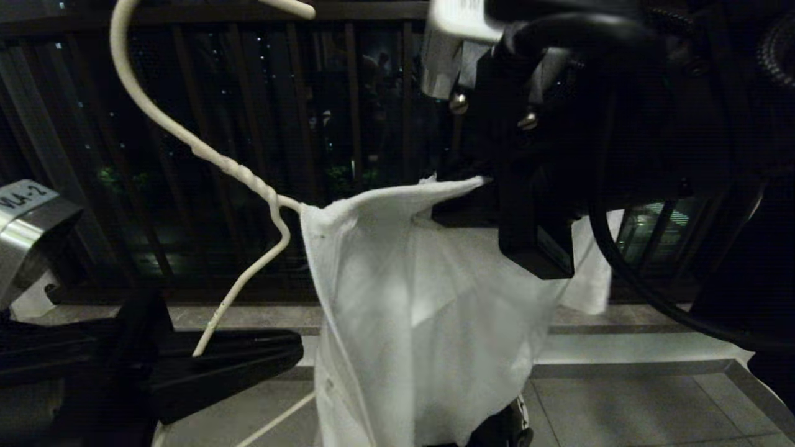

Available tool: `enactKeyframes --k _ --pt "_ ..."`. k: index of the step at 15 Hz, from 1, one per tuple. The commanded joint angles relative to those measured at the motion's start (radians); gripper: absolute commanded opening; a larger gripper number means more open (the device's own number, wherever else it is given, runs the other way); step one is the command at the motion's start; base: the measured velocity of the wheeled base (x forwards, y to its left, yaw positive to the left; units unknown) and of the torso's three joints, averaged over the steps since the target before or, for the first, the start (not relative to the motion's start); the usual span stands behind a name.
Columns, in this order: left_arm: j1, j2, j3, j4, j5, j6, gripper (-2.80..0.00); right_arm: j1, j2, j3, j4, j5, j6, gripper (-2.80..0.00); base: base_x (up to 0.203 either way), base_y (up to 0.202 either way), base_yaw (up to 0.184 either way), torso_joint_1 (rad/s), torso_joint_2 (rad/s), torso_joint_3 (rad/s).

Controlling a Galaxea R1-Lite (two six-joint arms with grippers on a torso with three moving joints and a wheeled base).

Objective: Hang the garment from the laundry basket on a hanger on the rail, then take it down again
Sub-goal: Hang the clothes on the clothes rack

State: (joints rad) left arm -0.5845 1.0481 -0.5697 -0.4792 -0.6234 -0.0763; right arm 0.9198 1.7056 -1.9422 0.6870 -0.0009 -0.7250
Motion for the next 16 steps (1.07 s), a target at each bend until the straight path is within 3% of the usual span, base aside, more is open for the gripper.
enactKeyframes --k 1,6,7,8,12,16 --pt "0.014 0.001 -0.001 -0.002 -0.004 0.001 -2.80 0.001 -0.011 0.000 0.000 0.004 0.001 -2.80 0.000 0.000 0.000 0.000 0.00 0.000" --pt "0.035 0.012 -0.013 -0.002 -0.001 0.000 -2.80 0.001 -0.032 0.017 0.000 0.009 0.013 -2.80 0.000 0.000 0.000 0.000 0.00 0.000" --pt "0.040 0.017 -0.015 -0.002 -0.001 0.000 -0.20 0.001 -0.035 0.021 0.000 0.009 0.013 -2.80 0.000 0.000 0.000 0.000 0.00 0.000" --pt "0.040 0.026 -0.015 -0.002 -0.001 0.000 0.00 0.001 -0.037 0.033 0.000 0.009 0.013 -2.80 0.000 0.000 0.000 0.000 0.00 0.000" --pt "0.066 0.029 -0.028 -0.003 0.001 -0.003 0.00 -0.007 -0.055 0.056 0.000 0.007 0.010 -2.80 0.000 0.000 0.000 0.000 0.00 0.000" --pt "0.166 0.021 -0.064 -0.004 0.002 -0.005 0.00 -0.031 -0.075 0.092 0.002 0.005 0.001 -2.80 0.000 0.000 0.000 0.000 0.00 0.000"
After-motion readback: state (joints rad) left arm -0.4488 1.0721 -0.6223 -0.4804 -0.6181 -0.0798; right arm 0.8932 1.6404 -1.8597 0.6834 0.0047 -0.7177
